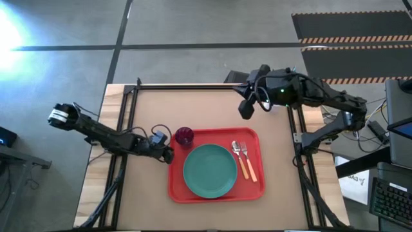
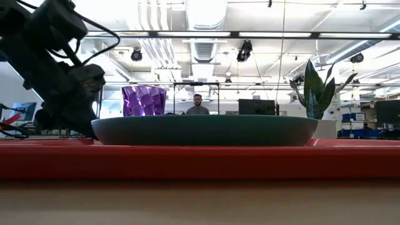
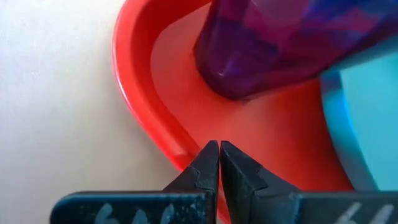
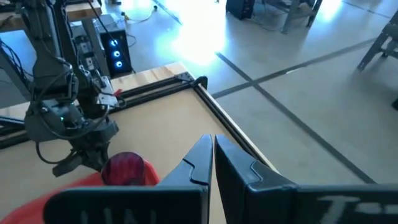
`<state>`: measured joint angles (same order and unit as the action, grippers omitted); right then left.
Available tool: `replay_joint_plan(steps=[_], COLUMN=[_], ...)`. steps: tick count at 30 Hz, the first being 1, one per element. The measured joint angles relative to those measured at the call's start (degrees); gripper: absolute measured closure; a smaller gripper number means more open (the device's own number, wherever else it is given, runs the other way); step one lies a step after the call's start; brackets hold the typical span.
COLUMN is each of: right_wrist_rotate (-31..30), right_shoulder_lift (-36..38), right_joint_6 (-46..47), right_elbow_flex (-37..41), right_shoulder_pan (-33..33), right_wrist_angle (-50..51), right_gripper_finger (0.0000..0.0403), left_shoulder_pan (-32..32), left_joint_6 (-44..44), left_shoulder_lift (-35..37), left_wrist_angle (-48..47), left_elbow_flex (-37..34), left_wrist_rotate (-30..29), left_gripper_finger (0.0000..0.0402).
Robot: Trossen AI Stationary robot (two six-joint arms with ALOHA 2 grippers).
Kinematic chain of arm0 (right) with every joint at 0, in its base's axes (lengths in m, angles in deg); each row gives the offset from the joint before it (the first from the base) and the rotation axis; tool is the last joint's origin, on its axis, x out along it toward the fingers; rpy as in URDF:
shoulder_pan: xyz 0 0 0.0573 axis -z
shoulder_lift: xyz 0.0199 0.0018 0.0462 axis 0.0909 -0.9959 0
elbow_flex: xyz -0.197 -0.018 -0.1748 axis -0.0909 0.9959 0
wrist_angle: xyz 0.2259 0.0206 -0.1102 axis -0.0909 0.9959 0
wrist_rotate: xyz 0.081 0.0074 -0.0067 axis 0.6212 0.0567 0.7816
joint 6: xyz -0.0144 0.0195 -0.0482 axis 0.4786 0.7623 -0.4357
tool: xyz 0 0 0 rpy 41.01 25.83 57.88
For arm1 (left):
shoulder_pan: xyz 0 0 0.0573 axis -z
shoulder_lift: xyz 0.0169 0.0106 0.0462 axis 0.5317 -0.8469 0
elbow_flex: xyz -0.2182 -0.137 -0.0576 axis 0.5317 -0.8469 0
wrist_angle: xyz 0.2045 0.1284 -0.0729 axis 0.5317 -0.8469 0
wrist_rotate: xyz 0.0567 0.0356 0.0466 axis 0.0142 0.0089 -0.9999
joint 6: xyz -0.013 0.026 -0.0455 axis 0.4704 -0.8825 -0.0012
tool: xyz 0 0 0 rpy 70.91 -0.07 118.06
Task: Pick and place plate/cup/fork/spoon on tray
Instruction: Adjust the red serving tray, then return to Home Position
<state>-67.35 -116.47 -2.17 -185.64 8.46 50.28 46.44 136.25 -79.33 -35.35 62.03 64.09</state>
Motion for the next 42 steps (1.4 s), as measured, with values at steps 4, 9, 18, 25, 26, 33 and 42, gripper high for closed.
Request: replay_joint_plan(steps=[4,9,18,25,26,33,42], right_wrist_rotate=[0.1,0.2,0.8,0.8,0.8,0.6,0.6], right_shoulder_lift=[-0.2,-0.2,-0.1,-0.1,-0.1,-0.1,0.5], right_joint_6=[-0.1,0.3,0.4,0.3,0.3,-0.6,-6.2], right_elbow_flex=[0.1,0.9,1.0,1.0,1.0,1.0,-0.1], right_shoulder_pan=[0.0,0.0,0.0,0.0,0.0,0.0,-1.0], right_wrist_angle=[0.2,0.4,0.4,0.3,0.3,-1.9,-2.5], right_gripper_finger=[0.0394,0.0394,0.0394,0.0394,0.0394,0.0394,0.0394], left_shoulder_pan=[-2.0,-5.1,-9.9,-10.6,-10.4,-9.5,-9.5], left_joint_6=[-0.2,-3.1,-9.5,-11.6,-12.4,-23.9,-34.3], left_shoulder_lift=[-1.4,-1.3,0.3,5.9,7.1,18.4,35.5], left_wrist_angle=[0.4,-0.6,-1.8,-1.7,-1.7,-1.5,-19.9], left_elbow_flex=[0.1,0.1,-0.1,0.9,1.5,7.3,17.1], left_wrist_rotate=[0.1,0.2,0.8,3.3,4.0,5.1,-1.1], left_gripper_finger=[0.0401,0.0401,0.0401,0.0402,0.0402,0.0402,0.0402])
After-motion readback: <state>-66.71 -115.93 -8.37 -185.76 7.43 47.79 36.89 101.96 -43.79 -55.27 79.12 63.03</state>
